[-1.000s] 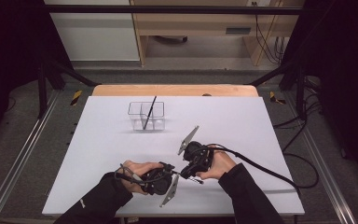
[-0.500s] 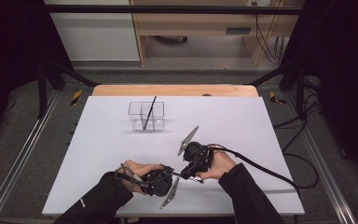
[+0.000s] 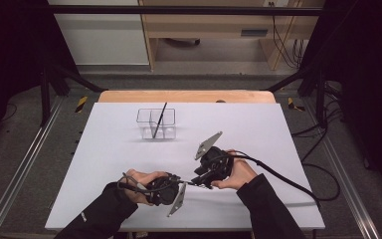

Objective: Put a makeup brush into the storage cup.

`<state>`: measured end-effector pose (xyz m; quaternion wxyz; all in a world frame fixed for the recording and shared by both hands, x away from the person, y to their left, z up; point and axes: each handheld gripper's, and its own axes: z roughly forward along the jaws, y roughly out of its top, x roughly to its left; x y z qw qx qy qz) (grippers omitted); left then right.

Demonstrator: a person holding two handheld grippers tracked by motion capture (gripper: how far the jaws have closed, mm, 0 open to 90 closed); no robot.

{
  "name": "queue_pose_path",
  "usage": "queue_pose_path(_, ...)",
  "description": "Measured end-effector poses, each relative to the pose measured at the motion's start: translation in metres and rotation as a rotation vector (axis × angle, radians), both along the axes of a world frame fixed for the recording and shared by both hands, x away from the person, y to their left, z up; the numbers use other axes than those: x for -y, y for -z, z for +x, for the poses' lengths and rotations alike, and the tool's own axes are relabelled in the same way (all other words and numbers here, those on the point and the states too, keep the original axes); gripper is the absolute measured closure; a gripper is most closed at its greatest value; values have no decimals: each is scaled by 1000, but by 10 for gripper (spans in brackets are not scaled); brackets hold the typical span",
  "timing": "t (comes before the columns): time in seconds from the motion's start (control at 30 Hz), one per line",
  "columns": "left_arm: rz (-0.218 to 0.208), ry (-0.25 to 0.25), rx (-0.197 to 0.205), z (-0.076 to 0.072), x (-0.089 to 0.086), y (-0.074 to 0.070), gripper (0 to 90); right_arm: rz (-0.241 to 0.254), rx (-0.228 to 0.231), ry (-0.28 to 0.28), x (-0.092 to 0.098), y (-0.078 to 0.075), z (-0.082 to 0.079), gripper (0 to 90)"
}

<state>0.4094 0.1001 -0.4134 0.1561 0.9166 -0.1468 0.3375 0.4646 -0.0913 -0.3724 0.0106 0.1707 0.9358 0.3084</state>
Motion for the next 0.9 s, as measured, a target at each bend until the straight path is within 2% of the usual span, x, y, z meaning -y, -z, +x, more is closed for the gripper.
queue_pose_path(0.1,8,-17,-5,2,-3,-1,826,20,36,30,5,-6,-1,572)
queue_pose_path(0.27,-37,-61,-38,7,-11,-1,826,42,84,71,11,-10,-3,504)
queue_pose_path(0.37,-47,-82,-46,8,-14,-2,826,53,101,88,15,-10,-2,475)
queue_pose_path(0.43,-65,-103,-70,9,-18,-2,826,67,128,111,21,-10,-2,423)
queue_pose_path(0.5,-71,-107,-76,9,-19,-2,826,71,136,119,24,-10,-2,408)
queue_pose_path(0.6,-86,-127,-89,10,-21,-1,826,91,167,154,30,-9,-2,339)
queue_pose_path(0.67,-99,-141,-101,11,-23,-1,826,90,176,160,31,-9,-3,326)
queue_pose_path(0.7,-118,-156,-115,11,-25,0,826,99,190,173,34,-8,-4,290)
queue_pose_path(0.9,-149,-193,-140,12,-31,2,826,117,214,214,41,-4,-8,221)
